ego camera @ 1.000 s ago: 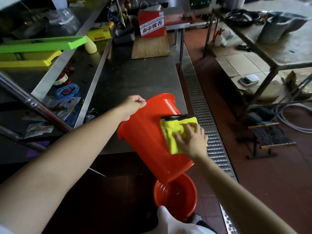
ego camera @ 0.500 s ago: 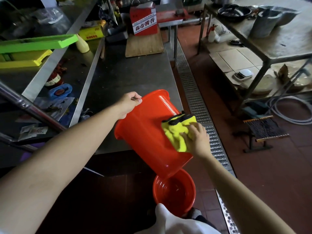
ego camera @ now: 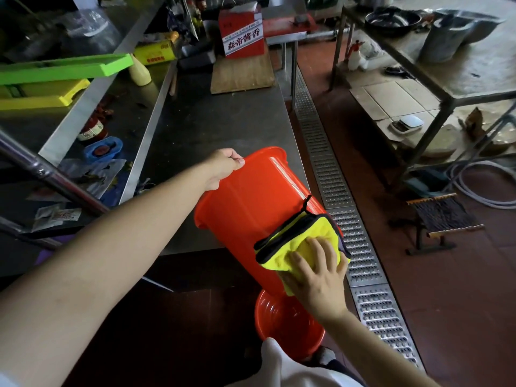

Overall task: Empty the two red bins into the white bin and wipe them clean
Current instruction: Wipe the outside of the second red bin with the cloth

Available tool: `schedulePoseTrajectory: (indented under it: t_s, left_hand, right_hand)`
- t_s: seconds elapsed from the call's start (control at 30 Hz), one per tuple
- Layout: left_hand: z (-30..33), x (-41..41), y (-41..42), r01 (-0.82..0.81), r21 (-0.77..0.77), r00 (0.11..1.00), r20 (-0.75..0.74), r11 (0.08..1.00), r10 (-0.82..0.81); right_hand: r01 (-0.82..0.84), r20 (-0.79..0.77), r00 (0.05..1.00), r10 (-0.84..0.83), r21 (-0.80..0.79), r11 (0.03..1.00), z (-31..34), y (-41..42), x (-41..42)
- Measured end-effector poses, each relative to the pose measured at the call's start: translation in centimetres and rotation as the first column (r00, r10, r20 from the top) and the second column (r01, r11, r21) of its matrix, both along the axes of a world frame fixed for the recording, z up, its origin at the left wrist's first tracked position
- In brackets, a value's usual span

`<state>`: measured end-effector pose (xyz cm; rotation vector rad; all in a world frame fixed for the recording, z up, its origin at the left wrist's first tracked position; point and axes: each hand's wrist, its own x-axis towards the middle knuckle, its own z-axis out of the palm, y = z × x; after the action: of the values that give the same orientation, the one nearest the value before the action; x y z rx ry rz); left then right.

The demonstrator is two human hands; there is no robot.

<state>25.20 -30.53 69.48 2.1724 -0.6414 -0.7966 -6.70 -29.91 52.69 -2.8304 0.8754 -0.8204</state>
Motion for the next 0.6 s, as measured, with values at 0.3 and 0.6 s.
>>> schedulePoseTrajectory:
  t_s: [0.3, 0.6]
  left_hand:
    - [-0.4, 0.8, -0.1, -0.022, -0.090, 0.996, -0.090, 0.996, 0.013]
    - [-1.0, 0.9, 0.0, -0.042, -0.163, 0.994, -0.103, 0.986, 0.025]
  right_hand:
    - [-0.099, -0.117, 0.989, 0.088, -0.089, 0.991, 4.5, 0.3, 11.0]
    - [-0.070, -0.083, 0.994, 0.064, -0.073, 0.995, 7.1, 0.0, 18.1]
